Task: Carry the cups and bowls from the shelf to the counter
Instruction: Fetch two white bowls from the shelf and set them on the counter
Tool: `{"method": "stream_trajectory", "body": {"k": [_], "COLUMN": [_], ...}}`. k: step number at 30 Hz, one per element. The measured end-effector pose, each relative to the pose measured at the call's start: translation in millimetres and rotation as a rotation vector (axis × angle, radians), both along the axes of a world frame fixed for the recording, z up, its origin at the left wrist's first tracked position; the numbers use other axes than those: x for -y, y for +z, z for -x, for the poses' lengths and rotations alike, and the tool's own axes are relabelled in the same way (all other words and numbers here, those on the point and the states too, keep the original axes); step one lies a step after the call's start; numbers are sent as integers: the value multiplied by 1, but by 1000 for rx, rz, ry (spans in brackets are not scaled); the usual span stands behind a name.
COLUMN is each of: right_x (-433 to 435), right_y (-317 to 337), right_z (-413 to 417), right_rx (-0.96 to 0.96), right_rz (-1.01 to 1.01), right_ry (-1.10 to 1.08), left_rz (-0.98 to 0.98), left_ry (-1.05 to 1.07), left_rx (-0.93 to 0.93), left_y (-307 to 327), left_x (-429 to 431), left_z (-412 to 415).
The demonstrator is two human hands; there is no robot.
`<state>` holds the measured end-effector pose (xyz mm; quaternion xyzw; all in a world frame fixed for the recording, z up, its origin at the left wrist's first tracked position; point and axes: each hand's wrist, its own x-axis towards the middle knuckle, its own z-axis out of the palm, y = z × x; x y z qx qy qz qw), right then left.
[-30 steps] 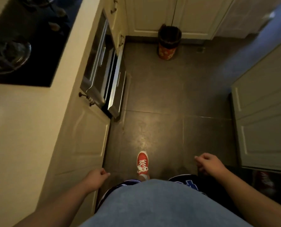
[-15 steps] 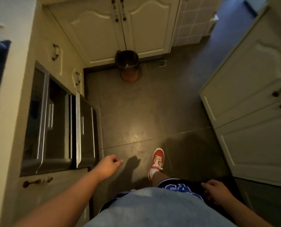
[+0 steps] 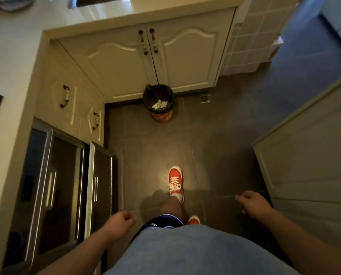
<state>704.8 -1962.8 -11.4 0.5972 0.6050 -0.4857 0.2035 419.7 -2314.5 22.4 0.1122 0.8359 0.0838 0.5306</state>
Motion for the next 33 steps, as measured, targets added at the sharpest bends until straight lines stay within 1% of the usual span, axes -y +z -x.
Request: {"method": "stream_trajectory", "body": {"k": [3, 7, 10, 15, 21, 26, 30, 33], "right_x": [-47, -99, -128, -165, -216, -285, -356, -417], "right_y": [3, 16, 30, 43, 23, 4, 9, 16], "right_z": [53, 98, 107, 99, 85, 90, 117, 146], "right_rx": [-30, -38, -25, 37, 94, 109, 108, 46], "right_rz": [-18, -29, -35, -31, 7, 49, 86, 42], "right_ry": [8, -51, -131, -283, -438, -542, -428, -355], "left_rz": [28, 47, 35, -54, -187, -181, -151, -105], "left_ry": [-3, -99, -209, -391, -457, -496, -526, -490], "left_rx": [7, 1, -12, -23, -13, -17, -34, -69], "left_y": [-14, -22, -16, 0, 7, 7, 12, 13], "left_x": [-33, -101, -171, -316, -496, -604, -655, -678], "left_z": [42, 111, 161, 220, 235, 228, 237, 254]}}
